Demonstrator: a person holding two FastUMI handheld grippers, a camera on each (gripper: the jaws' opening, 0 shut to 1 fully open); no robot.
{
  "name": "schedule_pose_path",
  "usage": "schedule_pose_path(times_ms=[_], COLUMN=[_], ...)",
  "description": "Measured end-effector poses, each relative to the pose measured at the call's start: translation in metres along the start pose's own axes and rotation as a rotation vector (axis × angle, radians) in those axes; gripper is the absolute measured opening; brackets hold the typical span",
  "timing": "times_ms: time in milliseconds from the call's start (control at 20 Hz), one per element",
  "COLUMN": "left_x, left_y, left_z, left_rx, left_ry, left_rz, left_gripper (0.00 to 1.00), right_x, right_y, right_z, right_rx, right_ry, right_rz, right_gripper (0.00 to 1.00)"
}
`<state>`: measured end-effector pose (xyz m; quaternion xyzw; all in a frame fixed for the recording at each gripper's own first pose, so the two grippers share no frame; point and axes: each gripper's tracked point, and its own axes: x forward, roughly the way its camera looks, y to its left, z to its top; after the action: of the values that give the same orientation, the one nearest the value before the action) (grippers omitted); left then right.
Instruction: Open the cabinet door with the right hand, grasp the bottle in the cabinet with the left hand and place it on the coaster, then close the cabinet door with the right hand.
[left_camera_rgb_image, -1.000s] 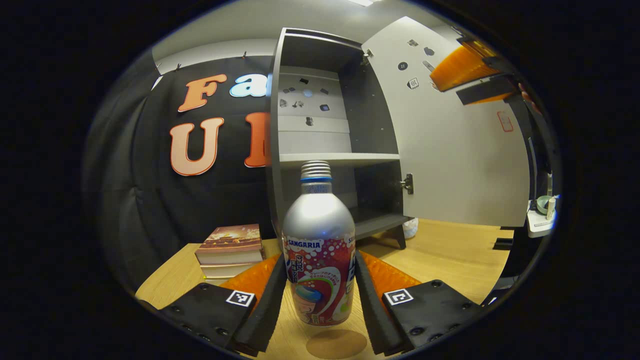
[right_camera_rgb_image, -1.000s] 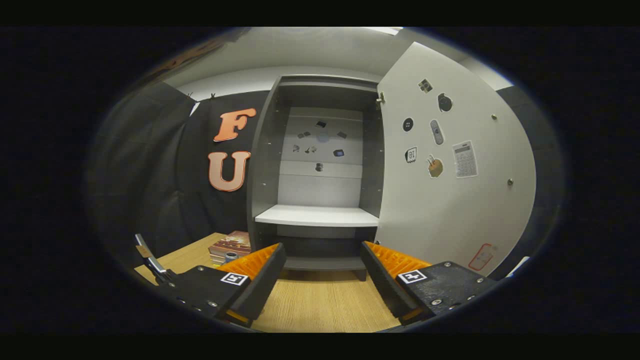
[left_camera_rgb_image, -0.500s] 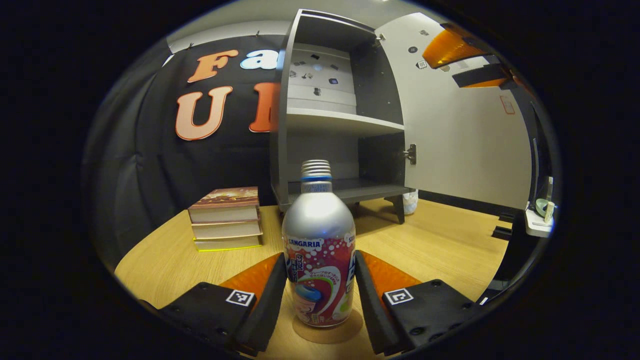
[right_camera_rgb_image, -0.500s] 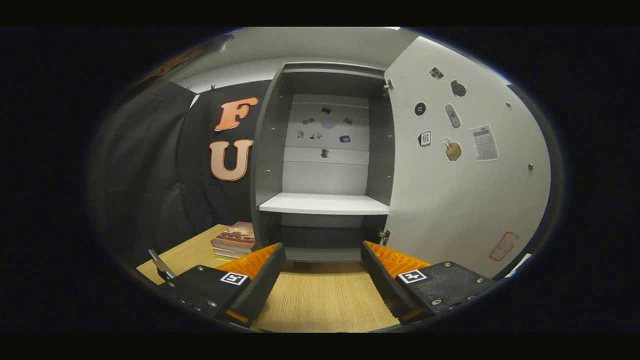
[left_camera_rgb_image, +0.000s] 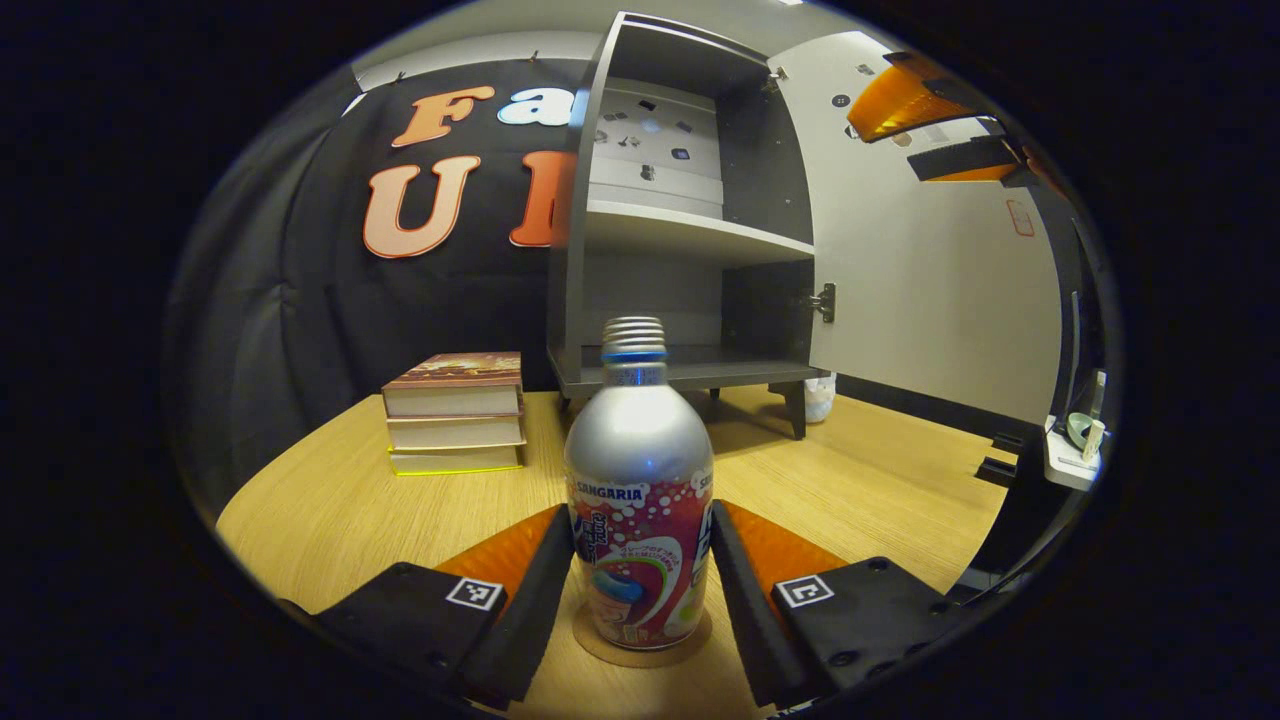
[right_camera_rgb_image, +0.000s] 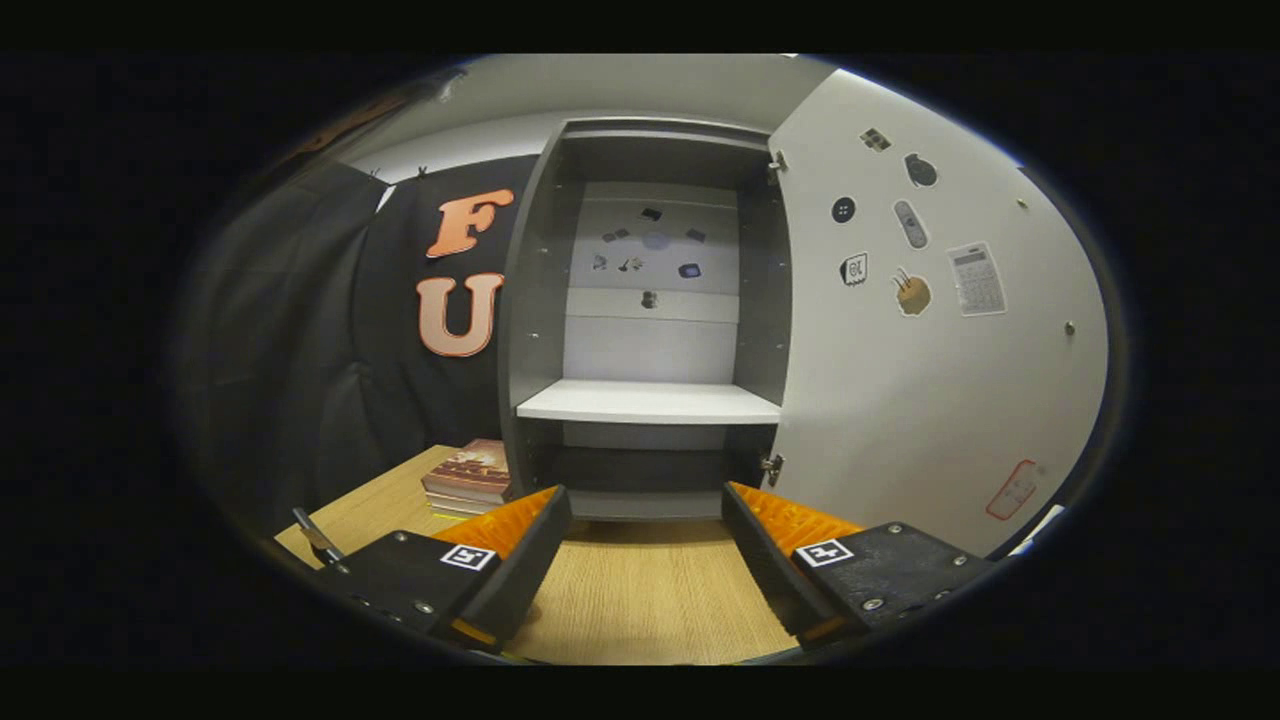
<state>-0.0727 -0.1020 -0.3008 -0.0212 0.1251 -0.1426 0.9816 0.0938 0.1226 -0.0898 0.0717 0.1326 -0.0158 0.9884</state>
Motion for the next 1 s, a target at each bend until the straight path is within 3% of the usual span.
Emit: schedule_pose_path(times_ms=[550, 700, 1000], left_x=[-0.009, -0.004, 0.003], left_y=[-0.012, -0.01, -0.01], left_z=[-0.007, -0.001, 0.022], left_rx=[0.07, 0.096, 0.121], left_ry=[0.023, 0.018, -0.014], left_rz=[-0.042, -0.045, -0.043], left_gripper=[0.88, 0.97, 0.97], right_x=[-0.002, -0.003, -0.011], right_y=[-0.007, -0.007, -0.006], right_z=[-0.012, -0.013, -0.008], right_rx=[0.033, 0.044, 0.022], right_ry=[0.03, 0.034, 0.019], right_rz=[-0.007, -0.005, -0.003], right_gripper=[0.93, 0.93, 0.93])
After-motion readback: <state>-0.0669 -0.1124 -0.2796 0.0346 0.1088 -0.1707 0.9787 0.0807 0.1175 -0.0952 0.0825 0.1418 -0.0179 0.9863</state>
